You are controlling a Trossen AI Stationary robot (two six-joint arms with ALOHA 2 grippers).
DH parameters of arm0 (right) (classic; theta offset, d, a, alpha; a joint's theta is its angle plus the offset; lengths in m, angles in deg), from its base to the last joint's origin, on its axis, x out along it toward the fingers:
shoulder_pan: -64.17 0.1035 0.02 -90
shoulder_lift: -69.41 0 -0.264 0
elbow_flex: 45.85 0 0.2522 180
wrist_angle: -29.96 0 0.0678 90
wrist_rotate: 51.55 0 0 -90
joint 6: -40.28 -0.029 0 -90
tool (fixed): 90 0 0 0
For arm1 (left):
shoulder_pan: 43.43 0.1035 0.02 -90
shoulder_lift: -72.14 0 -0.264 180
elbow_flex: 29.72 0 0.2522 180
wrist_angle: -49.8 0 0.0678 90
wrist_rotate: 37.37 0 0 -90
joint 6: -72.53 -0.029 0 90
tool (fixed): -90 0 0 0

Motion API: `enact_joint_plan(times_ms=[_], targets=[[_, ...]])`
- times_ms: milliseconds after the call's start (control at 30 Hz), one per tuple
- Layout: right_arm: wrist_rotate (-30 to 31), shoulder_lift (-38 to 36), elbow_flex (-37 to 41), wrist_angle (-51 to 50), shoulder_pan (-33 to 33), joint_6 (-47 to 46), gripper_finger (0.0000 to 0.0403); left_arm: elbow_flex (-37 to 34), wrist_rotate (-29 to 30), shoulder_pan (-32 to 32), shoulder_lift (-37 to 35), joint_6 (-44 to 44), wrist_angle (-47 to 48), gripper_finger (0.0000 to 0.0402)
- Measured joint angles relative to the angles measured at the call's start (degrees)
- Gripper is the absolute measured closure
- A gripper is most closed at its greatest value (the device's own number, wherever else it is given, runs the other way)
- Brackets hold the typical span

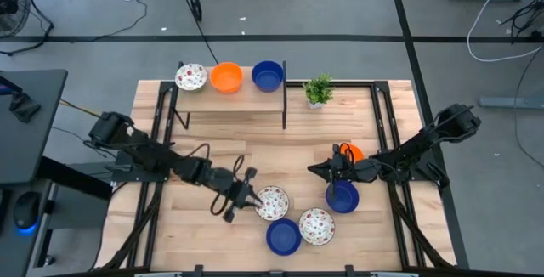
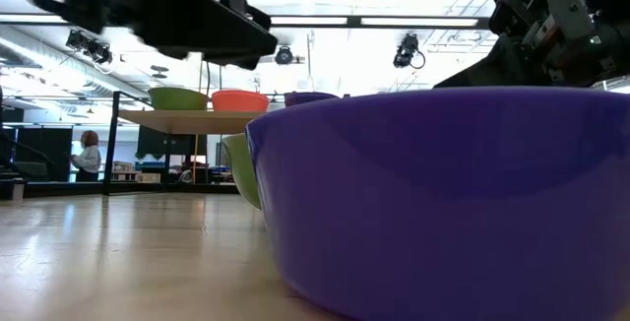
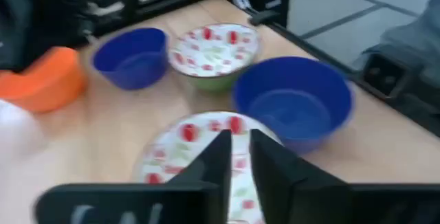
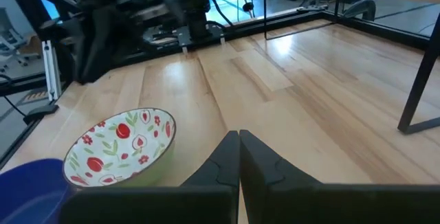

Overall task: Pick & Place Mini bowls
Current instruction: Stack the white bowl on top of the white bowl on the shelf

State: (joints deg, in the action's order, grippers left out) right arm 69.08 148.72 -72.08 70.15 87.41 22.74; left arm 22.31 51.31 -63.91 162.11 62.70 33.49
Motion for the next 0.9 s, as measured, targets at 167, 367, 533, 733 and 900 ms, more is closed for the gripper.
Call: enact_joint_plan(times_ms=[167,367,533,733,900], targets=[[0.0,0.0,0.0,0.05,0.0,0.0,0.0396,4.03,2.22,-2.8,1.26,4.71,8.01,0.0252],[0.0,0.0,0.0,0.3,0.0,0.0,0.0396,12.86,6.72,-4.98,5.29,3.51,25.43,0.0198],[0.0,0.0,0.0,0.34,0.0,0.01,0.0396,18.85,7.12,-5.81,10.42,0.69,33.55,0.0213],[0.0,0.0,0.0,0.37,-0.02,0.0,0.0396,21.1,9.0,-6.22,12.4,-0.3,35.08,0.0253],[0.0,0.0,0.0,0.36,-0.02,0.0,0.0396,21.08,9.91,-6.17,12.4,-0.25,36.29,0.0293]])
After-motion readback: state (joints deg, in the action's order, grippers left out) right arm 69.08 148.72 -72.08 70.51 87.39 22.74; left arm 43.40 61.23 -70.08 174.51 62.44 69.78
